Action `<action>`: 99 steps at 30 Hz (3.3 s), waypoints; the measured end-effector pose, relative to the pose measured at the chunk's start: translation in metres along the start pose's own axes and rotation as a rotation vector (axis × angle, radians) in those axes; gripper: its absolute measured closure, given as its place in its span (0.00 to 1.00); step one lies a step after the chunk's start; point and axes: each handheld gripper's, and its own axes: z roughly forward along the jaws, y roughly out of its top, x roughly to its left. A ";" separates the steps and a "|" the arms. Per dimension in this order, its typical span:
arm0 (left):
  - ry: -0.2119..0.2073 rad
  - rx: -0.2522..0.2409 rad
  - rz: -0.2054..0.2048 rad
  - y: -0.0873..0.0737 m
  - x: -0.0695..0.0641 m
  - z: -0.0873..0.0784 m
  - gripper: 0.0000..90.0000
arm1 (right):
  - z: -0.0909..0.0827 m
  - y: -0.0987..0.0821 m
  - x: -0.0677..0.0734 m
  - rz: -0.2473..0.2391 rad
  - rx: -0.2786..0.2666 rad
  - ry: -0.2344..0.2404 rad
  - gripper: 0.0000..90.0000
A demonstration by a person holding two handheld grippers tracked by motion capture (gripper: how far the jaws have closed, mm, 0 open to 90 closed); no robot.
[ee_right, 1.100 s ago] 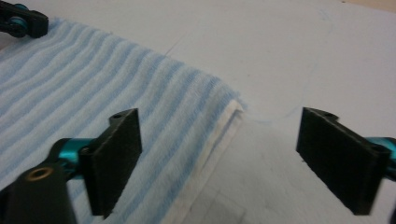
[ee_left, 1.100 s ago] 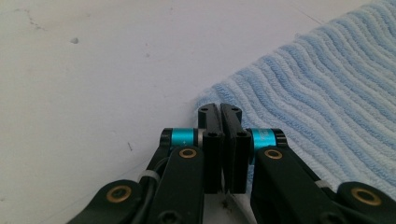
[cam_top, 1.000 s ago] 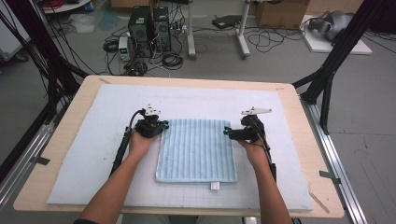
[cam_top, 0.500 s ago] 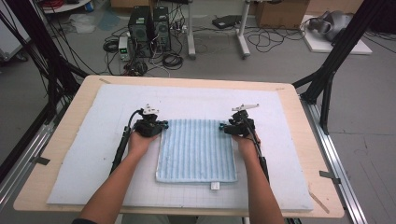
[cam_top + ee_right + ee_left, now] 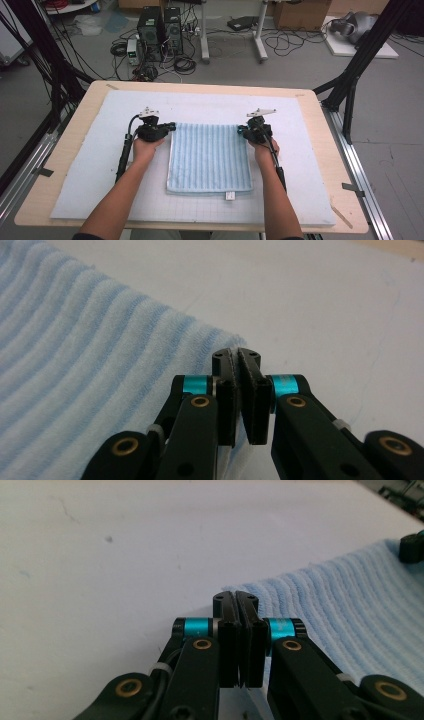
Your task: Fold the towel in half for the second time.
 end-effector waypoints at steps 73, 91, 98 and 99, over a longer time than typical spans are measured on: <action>-0.237 -0.019 0.067 -0.086 -0.062 -0.132 0.63 | -0.136 -0.104 0.062 -0.055 -0.189 0.156 0.70; -0.186 0.142 0.129 -0.085 -0.080 -0.099 0.93 | -0.093 -0.093 0.072 -0.104 0.013 0.194 0.96; -0.229 0.103 0.111 -0.082 -0.080 -0.113 0.94 | -0.110 -0.092 0.079 -0.115 -0.031 0.200 0.96; -0.231 0.105 0.108 -0.082 -0.080 -0.115 0.93 | -0.114 -0.092 0.081 -0.120 -0.035 0.199 0.96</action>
